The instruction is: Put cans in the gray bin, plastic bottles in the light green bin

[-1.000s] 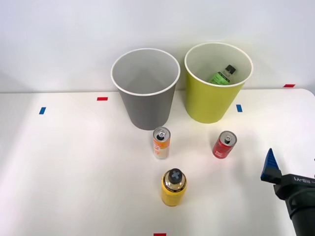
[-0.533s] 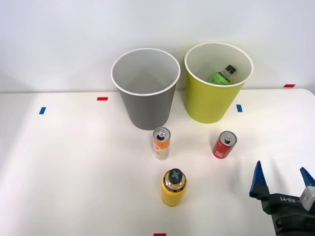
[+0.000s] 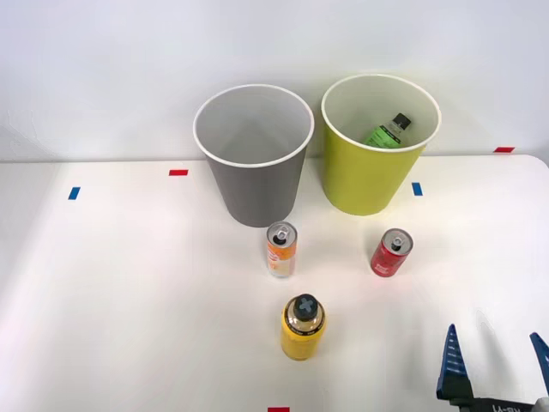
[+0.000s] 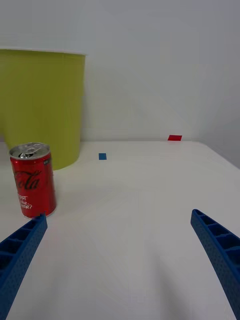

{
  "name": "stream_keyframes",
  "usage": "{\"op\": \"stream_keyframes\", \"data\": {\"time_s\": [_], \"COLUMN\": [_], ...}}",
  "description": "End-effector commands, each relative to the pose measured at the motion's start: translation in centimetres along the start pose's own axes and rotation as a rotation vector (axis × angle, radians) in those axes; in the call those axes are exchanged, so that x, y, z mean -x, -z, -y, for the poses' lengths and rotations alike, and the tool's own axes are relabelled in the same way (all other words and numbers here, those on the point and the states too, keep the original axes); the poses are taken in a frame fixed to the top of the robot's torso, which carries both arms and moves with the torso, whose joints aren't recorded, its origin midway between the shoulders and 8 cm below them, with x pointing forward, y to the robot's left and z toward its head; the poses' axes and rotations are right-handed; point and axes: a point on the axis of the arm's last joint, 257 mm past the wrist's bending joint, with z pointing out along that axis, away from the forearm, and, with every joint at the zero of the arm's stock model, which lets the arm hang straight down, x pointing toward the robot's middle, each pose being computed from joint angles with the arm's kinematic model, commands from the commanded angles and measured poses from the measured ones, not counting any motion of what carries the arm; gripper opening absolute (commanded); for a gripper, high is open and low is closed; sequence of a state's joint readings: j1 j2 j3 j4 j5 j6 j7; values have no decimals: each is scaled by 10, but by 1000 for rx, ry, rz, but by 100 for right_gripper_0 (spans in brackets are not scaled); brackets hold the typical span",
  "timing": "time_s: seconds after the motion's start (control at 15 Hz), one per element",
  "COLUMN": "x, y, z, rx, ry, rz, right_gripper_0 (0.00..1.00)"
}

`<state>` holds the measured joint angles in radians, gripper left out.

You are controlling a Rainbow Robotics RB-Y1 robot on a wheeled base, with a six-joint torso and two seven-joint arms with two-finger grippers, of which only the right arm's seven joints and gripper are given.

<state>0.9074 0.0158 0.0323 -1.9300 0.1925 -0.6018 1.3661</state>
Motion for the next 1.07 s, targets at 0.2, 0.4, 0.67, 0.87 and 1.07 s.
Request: {"op": "stream_keyframes", "data": {"time_s": [0.2, 0.4, 0.67, 0.87, 1.07], "x": [-7, -33, -44, -42, -36], "y": [28, 43, 60, 70, 76], "z": [10, 12, -13, -29, -34], "rx": [-36, -64, 13, 47, 58], "ry": [75, 104, 59, -20, -37], "rz": [-18, -40, -81, -79, -61], "right_gripper_0": [100, 100, 100, 100, 100]}}
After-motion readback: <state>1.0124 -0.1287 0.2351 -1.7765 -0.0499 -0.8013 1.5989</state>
